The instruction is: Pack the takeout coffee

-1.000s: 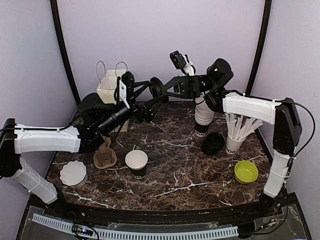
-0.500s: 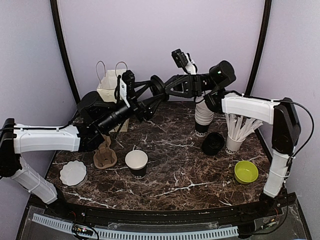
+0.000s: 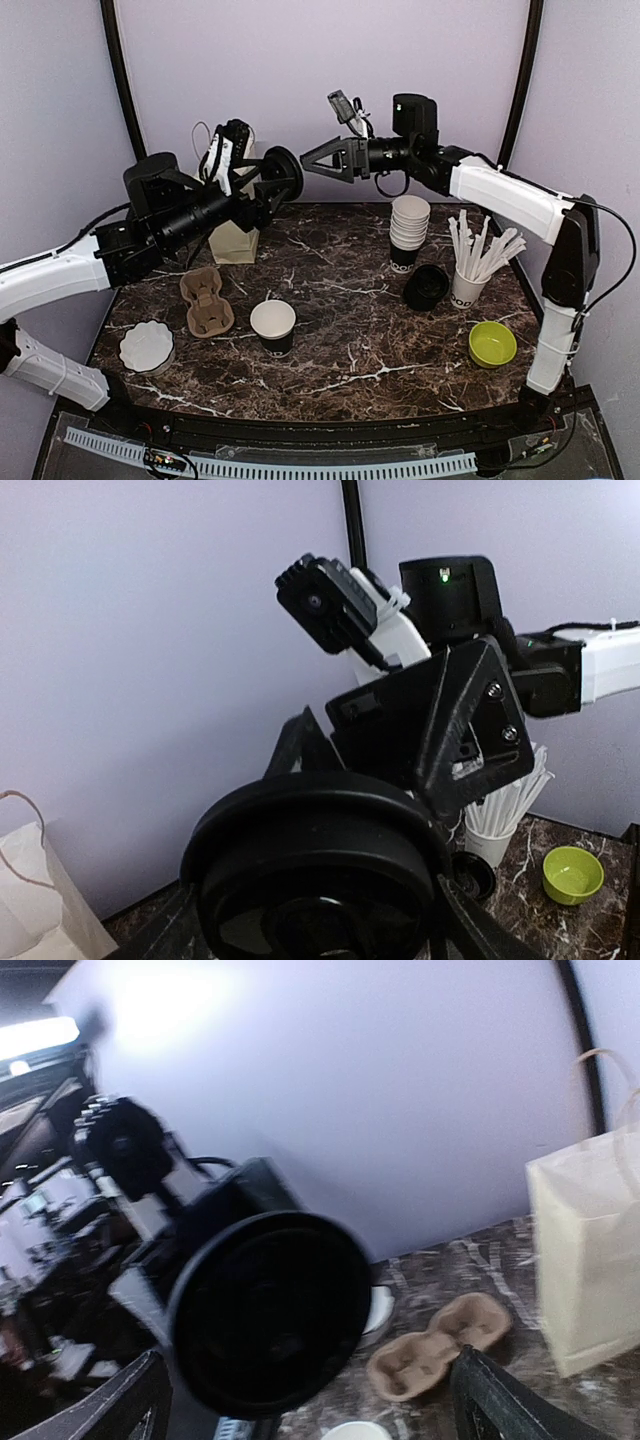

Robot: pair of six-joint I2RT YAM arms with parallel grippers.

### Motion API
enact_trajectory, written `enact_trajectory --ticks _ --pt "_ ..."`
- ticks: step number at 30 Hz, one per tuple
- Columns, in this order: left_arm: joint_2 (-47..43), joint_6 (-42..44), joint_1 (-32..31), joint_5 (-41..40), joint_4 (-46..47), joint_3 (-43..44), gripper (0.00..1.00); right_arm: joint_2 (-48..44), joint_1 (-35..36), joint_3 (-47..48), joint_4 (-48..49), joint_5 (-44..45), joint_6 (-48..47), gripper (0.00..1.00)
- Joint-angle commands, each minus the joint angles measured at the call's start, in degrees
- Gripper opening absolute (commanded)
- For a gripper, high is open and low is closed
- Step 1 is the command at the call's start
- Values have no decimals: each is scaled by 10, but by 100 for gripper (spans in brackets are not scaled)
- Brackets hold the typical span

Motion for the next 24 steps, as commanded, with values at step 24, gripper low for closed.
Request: enact_trajectory --ticks 24 --pt "126 -64 0 158 -778 251 63 -65 25 -49 -448 333 -338 66"
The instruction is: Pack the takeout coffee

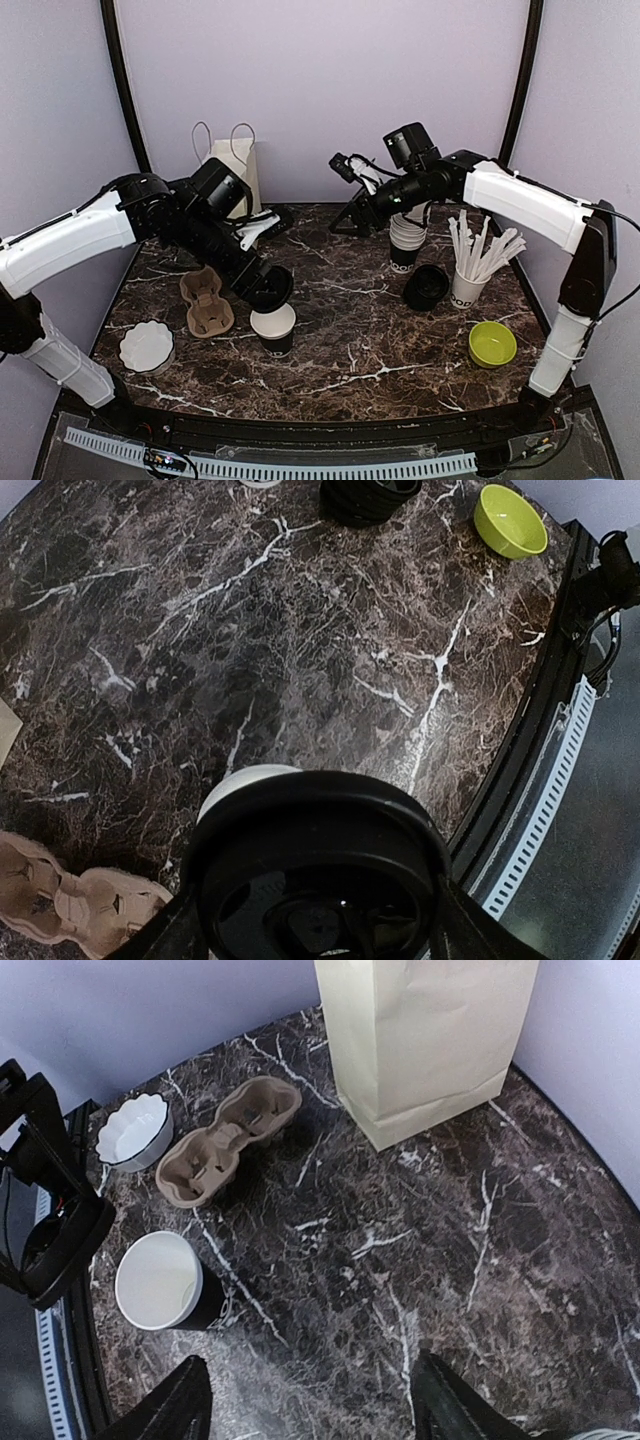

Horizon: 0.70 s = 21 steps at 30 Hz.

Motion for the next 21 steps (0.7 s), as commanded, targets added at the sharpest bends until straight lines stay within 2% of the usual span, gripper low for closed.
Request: enact_trajectory --ticks 1,6,21 --pt "14 22 -1 7 -57 18 63 4 11 -6 -35 -34 20 65" --pt "36 39 -8 4 -61 20 62 4 12 -45 -11 -47 42 65" --pt "104 78 -16 -42 -66 30 63 8 14 -52 -10 -42 35 68"
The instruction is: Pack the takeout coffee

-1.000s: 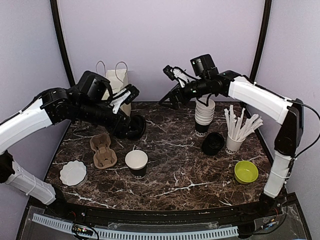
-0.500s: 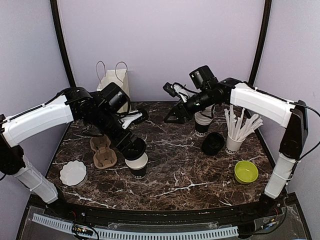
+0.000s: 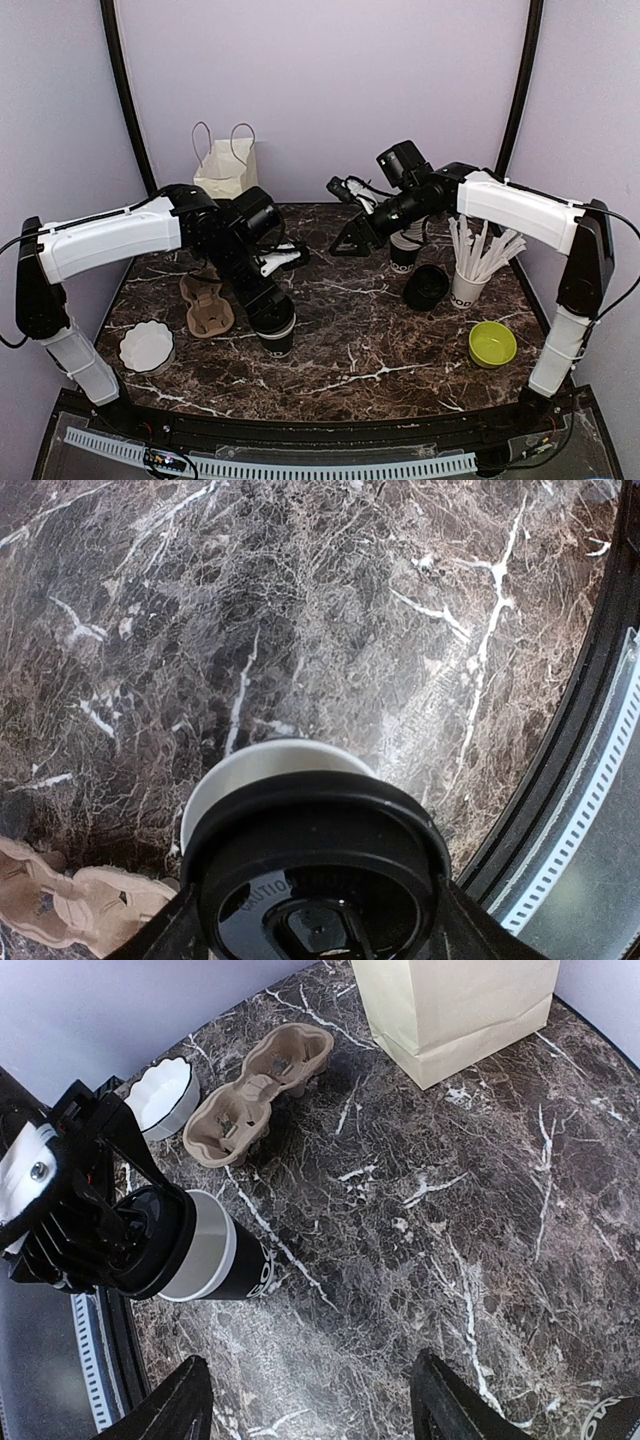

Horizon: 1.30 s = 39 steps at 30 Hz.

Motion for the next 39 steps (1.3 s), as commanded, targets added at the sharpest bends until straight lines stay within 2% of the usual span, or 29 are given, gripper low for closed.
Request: enact_trajectory --ticks 1,39 --pt "4 17 -4 -14 -14 19 63 2 4 -9 14 -8 0 68" --pt "60 15 -8 -35 -42 45 63 4 11 -17 12 -11 -14 69"
